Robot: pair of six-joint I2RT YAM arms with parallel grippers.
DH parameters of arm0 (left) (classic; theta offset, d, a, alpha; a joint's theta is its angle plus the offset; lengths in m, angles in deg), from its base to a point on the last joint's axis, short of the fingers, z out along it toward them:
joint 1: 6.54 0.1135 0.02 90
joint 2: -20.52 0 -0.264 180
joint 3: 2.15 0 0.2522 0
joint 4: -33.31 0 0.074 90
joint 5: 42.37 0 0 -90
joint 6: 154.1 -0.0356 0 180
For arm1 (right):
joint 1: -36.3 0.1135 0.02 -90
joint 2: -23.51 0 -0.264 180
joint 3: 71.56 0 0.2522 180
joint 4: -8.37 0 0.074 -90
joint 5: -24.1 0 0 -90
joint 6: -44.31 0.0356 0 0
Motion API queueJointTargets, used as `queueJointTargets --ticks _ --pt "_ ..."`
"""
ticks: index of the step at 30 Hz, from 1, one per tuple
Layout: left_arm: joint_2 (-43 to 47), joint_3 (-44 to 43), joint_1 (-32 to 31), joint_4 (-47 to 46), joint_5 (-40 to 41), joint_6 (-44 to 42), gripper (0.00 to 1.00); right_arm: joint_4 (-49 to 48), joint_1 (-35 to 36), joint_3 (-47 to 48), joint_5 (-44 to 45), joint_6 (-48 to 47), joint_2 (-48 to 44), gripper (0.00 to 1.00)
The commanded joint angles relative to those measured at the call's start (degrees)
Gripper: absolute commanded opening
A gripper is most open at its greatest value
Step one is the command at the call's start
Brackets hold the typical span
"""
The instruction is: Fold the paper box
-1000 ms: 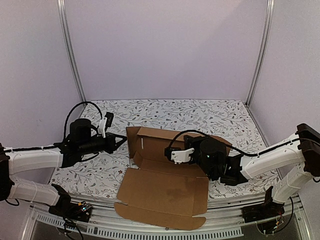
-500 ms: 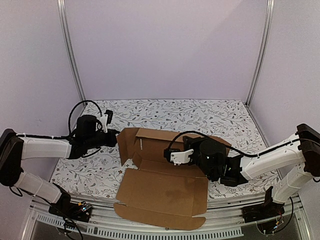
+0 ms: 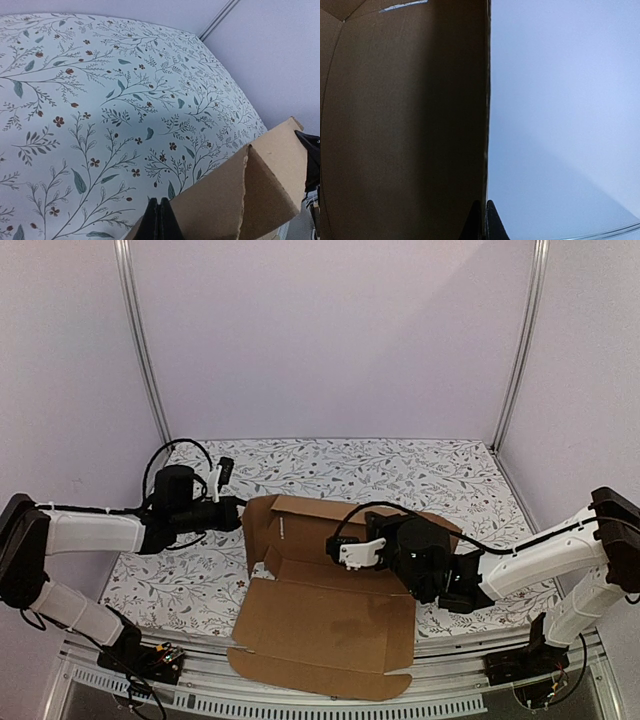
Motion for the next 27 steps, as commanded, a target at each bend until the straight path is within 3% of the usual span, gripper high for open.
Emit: queueJointTargets --ticks 1,13,27 --pt "2.14 0.12 0.33 2.19 -2.83 3.2 0.0 0.97 0.69 1.15 0.17 1.01 2.11 0.0" --pt "2.04 -1.94 -1.45 10.08 -3.28 5.9 0.0 1.07 0.68 2.46 1.79 1.39 3.86 0.0" --pt "8.29 3.3 -6.41 9.68 0.34 5.63 0.0 -2.6 3.47 -0.34 3.48 -0.84 4.89 0.0"
